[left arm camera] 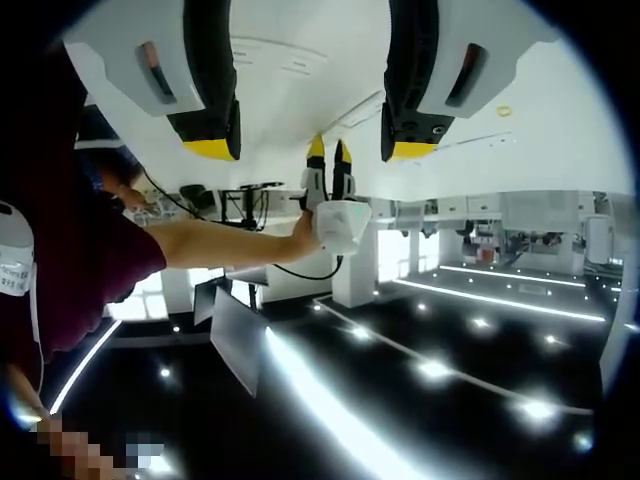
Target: Locate the socket holder cover, grip the socket holder cover, clip it into the socket holder slot.
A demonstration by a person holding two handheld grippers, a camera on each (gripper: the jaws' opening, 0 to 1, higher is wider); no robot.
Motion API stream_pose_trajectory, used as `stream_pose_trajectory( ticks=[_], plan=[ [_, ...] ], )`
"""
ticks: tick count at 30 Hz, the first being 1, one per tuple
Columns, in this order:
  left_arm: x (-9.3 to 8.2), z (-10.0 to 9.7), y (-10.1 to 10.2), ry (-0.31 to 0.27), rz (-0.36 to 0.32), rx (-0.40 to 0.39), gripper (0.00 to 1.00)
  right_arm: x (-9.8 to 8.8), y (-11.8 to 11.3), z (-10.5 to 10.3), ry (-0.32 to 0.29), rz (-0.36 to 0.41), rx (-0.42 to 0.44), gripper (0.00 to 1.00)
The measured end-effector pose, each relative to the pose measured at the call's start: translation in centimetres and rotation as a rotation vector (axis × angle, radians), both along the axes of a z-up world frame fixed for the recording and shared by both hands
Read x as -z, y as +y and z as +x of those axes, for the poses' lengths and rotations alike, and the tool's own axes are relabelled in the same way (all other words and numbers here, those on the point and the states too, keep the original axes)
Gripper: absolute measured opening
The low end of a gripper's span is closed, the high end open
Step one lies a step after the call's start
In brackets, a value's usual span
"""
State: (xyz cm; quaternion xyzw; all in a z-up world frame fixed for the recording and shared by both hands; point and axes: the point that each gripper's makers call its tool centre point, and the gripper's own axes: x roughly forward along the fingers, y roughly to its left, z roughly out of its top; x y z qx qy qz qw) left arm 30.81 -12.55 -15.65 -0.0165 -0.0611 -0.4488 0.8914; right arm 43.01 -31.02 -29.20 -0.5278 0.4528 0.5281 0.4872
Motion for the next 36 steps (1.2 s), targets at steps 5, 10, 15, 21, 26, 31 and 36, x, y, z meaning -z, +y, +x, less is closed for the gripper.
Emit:
stream_pose_trajectory(
  ticks=[5, 10, 15, 21, 26, 31, 36],
  plan=[
    [0.00, -0.05, -0.01, -0.001, 0.000, 0.000, 0.57, -0.01, 0.03, 0.06, -0.003, -0.014, -0.004, 0.27],
    [0.03, -0.15, -0.08, -0.002, 0.000, 0.002, 0.57, -0.11, 0.04, 0.04, -0.005, -0.030, -0.006, 0.27],
    [0.09, -0.17, -0.10, -0.001, 0.001, 0.002, 0.57, -0.10, 0.05, 0.01, -0.004, -0.049, -0.004, 0.27],
    [0.17, -0.18, -0.09, 0.001, 0.004, 0.001, 0.56, 0.01, 0.03, 0.12, -0.005, -0.076, -0.014, 0.26],
    [0.08, -0.20, -0.08, -0.002, 0.003, 0.001, 0.56, 0.03, 0.04, 0.12, -0.007, -0.091, -0.016, 0.26],
    [0.02, -0.22, -0.08, -0.003, 0.003, 0.002, 0.56, -0.03, 0.10, 0.16, -0.009, -0.105, -0.011, 0.26],
    [-0.10, -0.21, -0.03, -0.005, 0.001, 0.004, 0.56, -0.08, 0.48, -0.03, 0.001, -0.093, 0.014, 0.26]
  ],
)
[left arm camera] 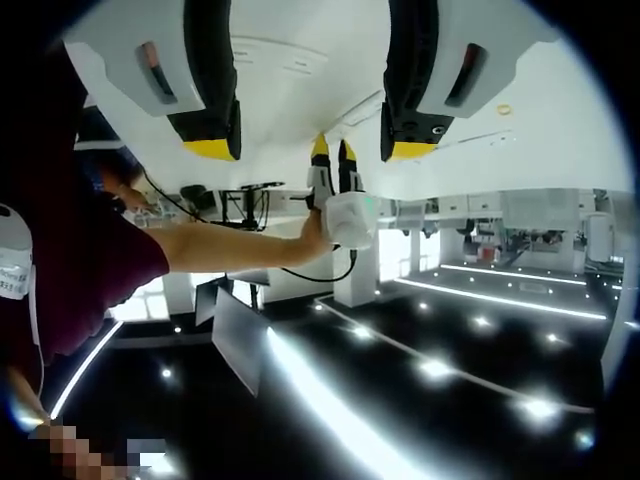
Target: Locate the socket holder cover, grip the socket holder cover, clip it into the socket holder slot.
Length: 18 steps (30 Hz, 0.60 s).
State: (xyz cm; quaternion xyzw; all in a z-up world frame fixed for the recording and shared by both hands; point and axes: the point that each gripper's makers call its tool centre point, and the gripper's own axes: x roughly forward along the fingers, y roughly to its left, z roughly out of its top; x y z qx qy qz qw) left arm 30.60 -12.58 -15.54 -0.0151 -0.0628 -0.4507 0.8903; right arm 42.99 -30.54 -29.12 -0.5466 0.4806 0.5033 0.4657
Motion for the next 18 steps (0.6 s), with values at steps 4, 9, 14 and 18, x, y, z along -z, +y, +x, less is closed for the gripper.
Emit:
stream_pose_trajectory(
  ticks=[4, 9, 14, 18],
  plan=[
    [0.0, 0.0, 0.0, 0.000, 0.002, 0.001, 0.56, -0.2, 0.5, -0.1, 0.008, 0.015, 0.007, 0.26],
    [-0.1, -0.1, 0.1, -0.002, 0.001, 0.001, 0.56, -0.3, 0.9, -0.2, 0.006, 0.011, -0.010, 0.26],
    [-0.2, -0.1, 0.1, -0.003, 0.000, 0.001, 0.56, -0.2, 1.3, -0.2, 0.007, 0.007, -0.016, 0.26],
    [-0.2, -0.1, 0.1, -0.004, 0.000, 0.001, 0.56, -0.2, 1.6, -0.1, 0.005, 0.006, -0.023, 0.26]
  ],
)
